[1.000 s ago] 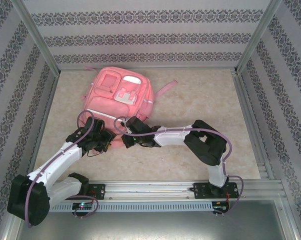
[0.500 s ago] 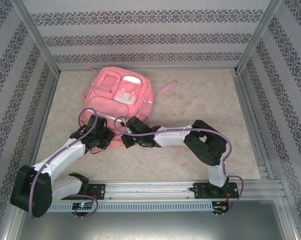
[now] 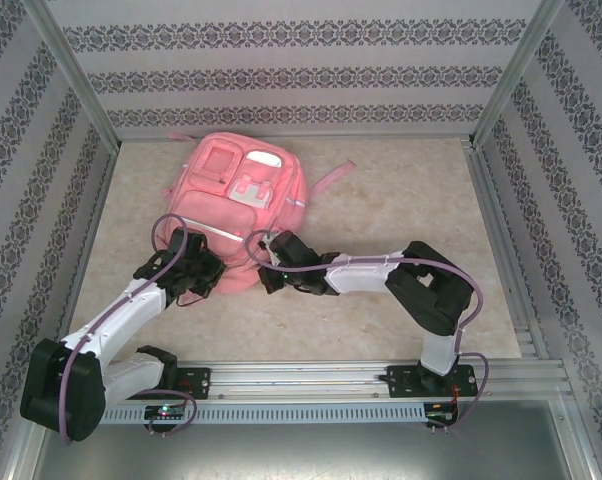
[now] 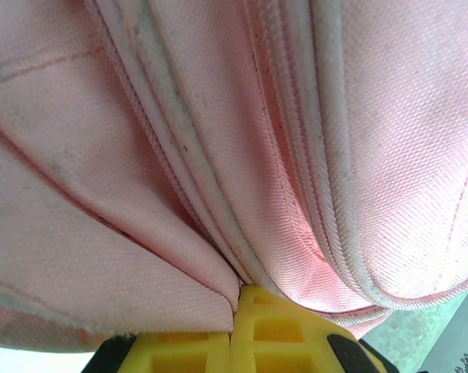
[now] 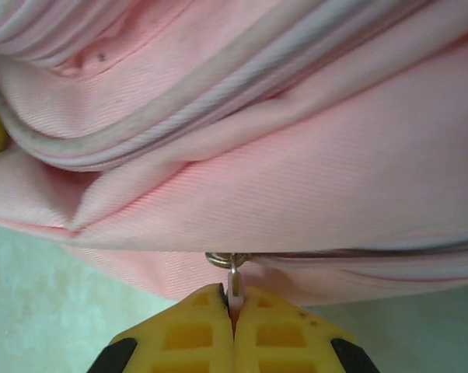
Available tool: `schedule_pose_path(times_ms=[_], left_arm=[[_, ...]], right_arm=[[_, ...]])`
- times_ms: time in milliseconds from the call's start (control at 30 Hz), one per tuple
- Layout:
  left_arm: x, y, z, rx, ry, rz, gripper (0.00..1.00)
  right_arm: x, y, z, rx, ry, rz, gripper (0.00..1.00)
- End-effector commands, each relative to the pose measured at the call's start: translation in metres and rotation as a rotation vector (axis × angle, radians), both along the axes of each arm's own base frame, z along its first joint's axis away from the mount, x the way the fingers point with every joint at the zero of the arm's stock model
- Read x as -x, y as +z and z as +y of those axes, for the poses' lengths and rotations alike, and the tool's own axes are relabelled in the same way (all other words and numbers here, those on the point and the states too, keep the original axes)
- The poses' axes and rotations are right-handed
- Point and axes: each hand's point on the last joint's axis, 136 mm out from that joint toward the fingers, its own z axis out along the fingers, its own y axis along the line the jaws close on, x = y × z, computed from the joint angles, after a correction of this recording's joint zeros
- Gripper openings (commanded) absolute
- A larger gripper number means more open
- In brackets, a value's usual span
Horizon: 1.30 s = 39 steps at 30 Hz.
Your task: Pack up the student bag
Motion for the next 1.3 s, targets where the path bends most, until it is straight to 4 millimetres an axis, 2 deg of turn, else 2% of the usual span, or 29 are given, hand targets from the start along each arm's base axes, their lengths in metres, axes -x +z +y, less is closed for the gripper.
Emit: schedule_pose_path(times_ms=[0,167,333,433,600,800,1000,1167,1267], left_arm=[[-0.011,0.01,0.008,-0.033,-0.001,-0.07,0.0],[-0.015,0.02,0.004,-0.042,-0.039,-0.093,0.0],[-0.018,0.028,-0.008,-0.073,-0.118,-0.118,0.0],[-0.02,0.032,-0.027,-0.085,-0.195,-0.135,0.0],[-0.022,0.033,-0.072,-0.07,-0.345,-0.18,0.0],[-0.016,0.029,-0.105,-0.061,-0.445,-0.188,0.0],[-0.011,0.033,-0.144,-0.064,-0.569,-0.204,0.0],[-0.006,0.031,-0.175,-0.033,-0.6,-0.201,0.0],[0.0,0.028,-0.193,0.015,-0.59,-0.186,0.0]], right_arm=[[-0.009,-0.006,-0.025,0.06,-0.044,-0.017,0.0],[-0.027,-0.004,-0.048,0.055,-0.144,-0.018,0.0],[-0.039,0.003,-0.059,0.036,-0.204,-0.021,0.0],[-0.044,0.006,-0.069,0.034,-0.244,-0.033,0.0],[-0.056,0.009,-0.102,0.015,-0.366,-0.018,0.0],[-0.068,0.004,-0.145,-0.021,-0.487,0.038,0.0],[-0.074,0.005,-0.178,-0.056,-0.571,0.063,0.0],[-0.073,0.009,-0.202,-0.063,-0.621,0.056,0.0],[-0.07,0.01,-0.213,-0.057,-0.638,0.065,0.2]])
